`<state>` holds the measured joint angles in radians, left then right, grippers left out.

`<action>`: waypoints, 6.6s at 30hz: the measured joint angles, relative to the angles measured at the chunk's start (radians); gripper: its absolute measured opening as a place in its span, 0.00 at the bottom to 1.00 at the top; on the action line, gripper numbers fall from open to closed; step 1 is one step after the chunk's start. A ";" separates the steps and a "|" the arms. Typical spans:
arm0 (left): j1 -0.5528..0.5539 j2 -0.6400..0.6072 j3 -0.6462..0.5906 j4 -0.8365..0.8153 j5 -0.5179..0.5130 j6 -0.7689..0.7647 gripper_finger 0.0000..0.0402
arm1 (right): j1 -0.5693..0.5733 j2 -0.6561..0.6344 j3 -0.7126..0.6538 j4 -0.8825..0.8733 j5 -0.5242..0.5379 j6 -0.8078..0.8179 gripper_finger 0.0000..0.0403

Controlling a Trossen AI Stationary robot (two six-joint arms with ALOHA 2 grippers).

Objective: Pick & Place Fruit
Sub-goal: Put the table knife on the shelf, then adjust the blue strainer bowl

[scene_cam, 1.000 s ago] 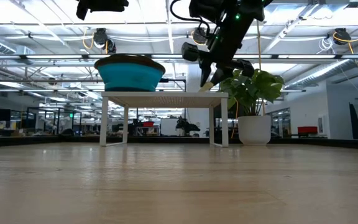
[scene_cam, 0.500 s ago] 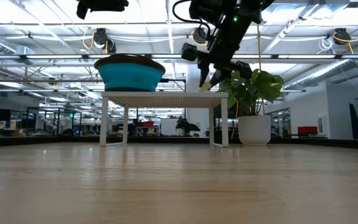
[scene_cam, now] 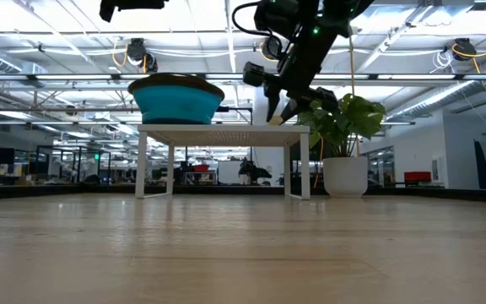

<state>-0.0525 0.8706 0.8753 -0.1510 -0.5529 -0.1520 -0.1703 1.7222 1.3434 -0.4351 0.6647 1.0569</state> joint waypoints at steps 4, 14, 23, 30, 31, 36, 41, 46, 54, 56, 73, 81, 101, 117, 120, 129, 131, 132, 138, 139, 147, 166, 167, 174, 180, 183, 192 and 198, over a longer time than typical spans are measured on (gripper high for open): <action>0.000 -0.004 0.000 -0.001 0.000 0.000 0.23 | 0.000 0.000 0.000 0.005 0.001 -0.003 0.27; 0.000 -0.004 0.000 -0.005 0.000 0.000 0.23 | 0.000 0.000 0.000 0.005 -0.007 -0.003 0.33; 0.000 -0.007 0.000 -0.011 0.001 -0.001 0.23 | 0.001 -0.001 0.000 0.005 -0.011 -0.051 0.29; 0.000 -0.007 0.000 -0.011 0.001 -0.002 0.23 | 0.002 -0.021 -0.001 0.012 -0.012 -0.076 0.25; 0.000 -0.007 0.000 -0.011 0.001 -0.002 0.23 | 0.002 -0.028 0.000 0.012 -0.012 -0.082 0.25; 0.000 -0.007 0.000 -0.011 0.001 -0.001 0.23 | 0.001 -0.055 0.000 -0.017 -0.010 -0.091 0.22; 0.000 -0.007 0.000 -0.011 0.001 0.000 0.23 | -0.006 -0.057 0.000 -0.110 -0.016 -0.056 0.16; 0.000 -0.007 0.000 -0.011 0.000 0.000 0.23 | -0.005 -0.057 0.000 -0.115 -0.016 -0.071 0.09; 0.000 -0.007 0.000 -0.010 0.000 0.000 0.23 | -0.005 -0.057 0.000 -0.108 -0.067 -0.092 0.00; 0.000 -0.007 0.000 -0.009 0.000 0.000 0.23 | -0.005 -0.056 0.000 -0.108 -0.068 -0.096 0.01; 0.000 -0.007 0.000 -0.009 -0.006 0.000 0.23 | 0.005 -0.044 -0.002 -0.099 -0.093 -0.101 0.00; 0.000 -0.007 0.000 -0.009 -0.006 0.012 0.23 | 0.009 -0.044 -0.002 -0.084 -0.120 -0.100 0.00; 0.000 -0.017 -0.001 -0.059 -0.034 0.015 0.23 | 0.017 -0.074 -0.002 -0.031 -0.086 -0.168 0.00; 0.108 -0.115 -0.001 -0.332 -0.351 -0.265 0.23 | 0.077 -0.309 0.000 -0.052 0.072 -0.422 0.00; 0.177 -0.120 -0.001 -0.392 -0.354 -0.346 0.23 | 0.082 -0.328 0.000 -0.063 0.071 -0.429 0.00; 0.430 -0.111 -0.001 -0.486 -0.148 -0.498 0.23 | 0.108 -0.368 0.000 -0.055 0.067 -0.499 0.00; 0.488 -0.107 -0.001 -0.506 -0.081 -0.520 0.23 | 0.108 -0.376 -0.001 -0.063 0.065 -0.501 0.00; 0.516 -0.099 -0.001 -0.509 -0.043 -0.532 0.23 | 0.108 -0.378 -0.001 -0.060 0.066 -0.502 0.00; 0.635 -0.038 -0.001 -0.510 0.136 -0.539 0.23 | 0.121 -0.392 -0.001 -0.064 0.078 -0.588 0.00; 0.647 -0.028 -0.001 -0.510 0.150 -0.539 0.23 | 0.128 -0.397 -0.001 -0.071 0.096 -0.603 0.00; 0.705 0.010 -0.001 -0.496 0.222 -0.538 0.23 | 0.183 -0.507 -0.120 -0.060 0.186 -0.696 0.00; 0.720 0.030 -0.001 -0.450 0.293 -0.528 0.23 | 0.046 -1.123 -0.688 0.441 -0.405 -0.950 0.00; 0.720 0.040 -0.001 -0.449 0.293 -0.535 0.23 | 0.046 -1.136 -0.698 0.454 -0.405 -0.950 0.00; 0.720 0.099 0.001 -0.425 0.298 -0.558 0.23 | 0.046 -1.163 -0.705 0.454 -0.400 -0.950 0.00; 0.720 0.124 0.001 -0.341 0.366 -0.561 0.23 | 0.046 -1.162 -0.705 0.453 -0.373 -0.969 0.00; 0.718 0.125 0.000 -0.318 0.400 -0.561 0.23 | 0.045 -1.162 -0.705 0.453 -0.361 -0.981 0.00; 0.719 0.013 -0.001 -0.367 0.244 -0.564 0.23 | 0.045 -1.162 -0.705 0.453 -0.347 -0.990 0.00; 0.720 0.000 -0.001 -0.555 0.198 -0.619 0.23 | 0.045 -1.162 -0.705 0.454 -0.345 -0.991 0.00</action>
<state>0.6671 0.8710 0.8745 -0.7064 -0.3553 -0.7708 -0.1249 0.5602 0.6384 0.0185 0.3194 0.0662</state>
